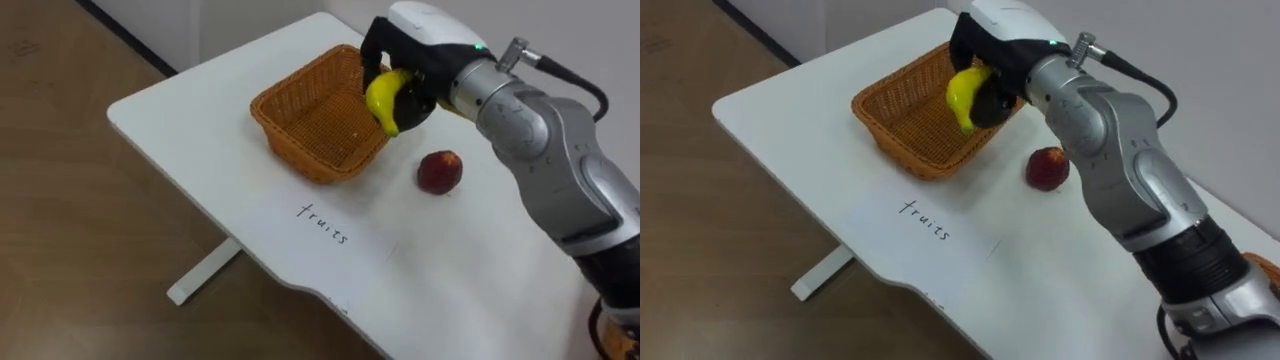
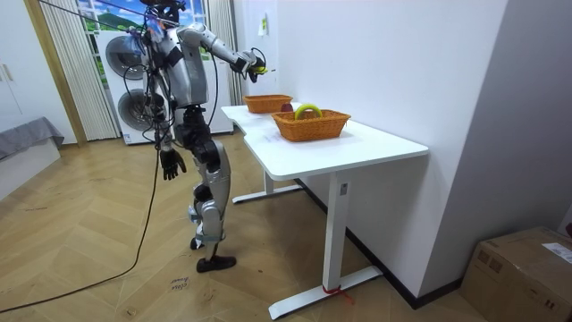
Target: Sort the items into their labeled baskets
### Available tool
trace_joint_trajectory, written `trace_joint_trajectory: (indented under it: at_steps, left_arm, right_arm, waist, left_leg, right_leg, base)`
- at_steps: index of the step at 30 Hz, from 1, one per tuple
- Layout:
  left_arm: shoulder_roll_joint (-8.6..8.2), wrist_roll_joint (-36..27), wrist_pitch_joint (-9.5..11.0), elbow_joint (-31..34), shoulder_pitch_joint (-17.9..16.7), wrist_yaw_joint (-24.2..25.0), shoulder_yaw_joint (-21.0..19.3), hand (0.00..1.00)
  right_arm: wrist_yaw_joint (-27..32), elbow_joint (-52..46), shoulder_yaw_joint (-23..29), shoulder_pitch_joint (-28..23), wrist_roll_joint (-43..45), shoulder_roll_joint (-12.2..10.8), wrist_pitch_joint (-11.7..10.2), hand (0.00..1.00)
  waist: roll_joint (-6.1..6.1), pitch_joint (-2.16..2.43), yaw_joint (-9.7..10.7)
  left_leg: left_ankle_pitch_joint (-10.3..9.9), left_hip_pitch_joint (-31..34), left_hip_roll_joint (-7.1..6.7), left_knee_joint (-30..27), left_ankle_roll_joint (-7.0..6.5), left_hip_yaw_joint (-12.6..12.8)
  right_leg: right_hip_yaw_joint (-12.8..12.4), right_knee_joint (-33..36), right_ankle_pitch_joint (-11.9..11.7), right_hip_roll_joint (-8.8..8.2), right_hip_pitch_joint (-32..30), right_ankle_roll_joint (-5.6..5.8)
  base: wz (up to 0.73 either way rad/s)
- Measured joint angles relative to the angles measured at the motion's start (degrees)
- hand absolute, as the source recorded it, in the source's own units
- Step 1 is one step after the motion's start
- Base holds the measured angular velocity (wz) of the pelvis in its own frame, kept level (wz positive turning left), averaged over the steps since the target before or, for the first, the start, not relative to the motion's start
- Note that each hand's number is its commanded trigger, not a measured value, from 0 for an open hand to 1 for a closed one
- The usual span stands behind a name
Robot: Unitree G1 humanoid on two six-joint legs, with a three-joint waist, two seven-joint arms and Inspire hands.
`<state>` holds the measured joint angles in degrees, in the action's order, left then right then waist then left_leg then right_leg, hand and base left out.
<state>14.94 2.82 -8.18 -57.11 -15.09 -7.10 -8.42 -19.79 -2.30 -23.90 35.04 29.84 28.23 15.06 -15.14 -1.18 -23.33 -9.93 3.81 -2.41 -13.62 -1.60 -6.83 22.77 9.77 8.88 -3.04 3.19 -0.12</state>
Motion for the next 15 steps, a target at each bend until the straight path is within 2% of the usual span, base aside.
trace_joint_trajectory:
  at_steps: [3, 5, 6, 7, 8, 9, 15]
  left_arm:
    - [0.68, 0.0, -0.1, 0.3, -0.3, 0.1, -0.1, 0.0]
    - [0.7, 0.0, -0.3, 0.3, -0.4, 0.4, 0.0, 0.0]
    - [0.71, 0.0, -0.3, 0.3, -0.5, 0.5, 0.0, 0.0]
    - [0.77, 0.0, -0.3, 0.3, -0.6, 0.5, 0.0, 0.0]
    - [0.82, 0.0, -0.5, 0.3, -0.6, 0.6, 0.0, 0.0]
    - [0.89, 0.0, -0.5, 0.3, -0.6, 0.6, 0.0, 0.0]
    - [1.58, 0.2, -0.9, 0.7, -0.7, 1.1, 0.4, 0.0]
  right_arm:
    - [0.4, 2.2, -0.1, 0.1, -0.1, 0.0, 0.8, 0.79]
    - [0.6, 2.2, -0.9, 0.3, -0.1, 0.0, 1.2, 0.7]
    - [0.8, 2.2, -1.5, 0.4, -0.1, 0.0, 1.2, 0.57]
    - [0.9, 2.2, -2.1, 0.5, -0.1, 0.0, 1.2, 0.35]
    - [1.0, 2.2, -2.3, 0.5, -0.1, 0.0, 1.2, 0.28]
    - [1.0, 2.3, -2.4, 0.5, -0.1, -0.1, 1.2, 0.02]
    - [1.7, 2.4, -2.5, 0.5, -0.1, -0.3, 1.3, 0.0]
  waist:
    - [-1.42, -0.18, -0.6]
    - [-1.52, -0.22, -0.9]
    - [-1.52, -0.22, -1.0]
    - [-1.53, -0.22, -1.0]
    - [-1.47, -0.26, -1.0]
    - [-1.43, -0.29, -1.1]
    - [-1.19, -0.46, -1.8]
  left_leg:
    - [0.0, 0.8, -0.21, -0.5, 0.04, -1.1]
    - [-0.2, 1.2, -0.27, -1.1, -0.02, -1.4]
    - [-0.2, 1.3, -0.29, -1.3, -0.03, -1.4]
    - [-0.2, 1.6, -0.34, -1.4, -0.05, -1.7]
    - [-0.3, 1.8, -0.35, -1.8, -0.1, -2.0]
    - [-0.3, 1.8, -0.35, -1.9, -0.1, -2.1]
    - [-0.6, 2.7, -0.46, -2.8, 0.13, -2.8]
  right_leg:
    - [1.2, 0.0, 0.0, -0.08, -0.1, 0.07]
    - [1.6, 0.0, 0.0, -0.08, -0.2, 0.07]
    - [1.7, 0.0, 0.0, -0.09, -0.2, 0.07]
    - [2.0, 0.0, 0.0, -0.13, -0.2, 0.07]
    - [2.5, 0.0, 0.0, -0.2, -0.2, 0.07]
    - [2.5, 0.0, 0.0, -0.21, -0.2, 0.08]
    - [3.3, 0.0, 0.1, -0.29, -0.2, 0.11]
  base:
    - [0.17]
    - [0.1]
    - [0.09]
    - [0.13]
    - [0.13]
    - [0.11]
    - [0.06]
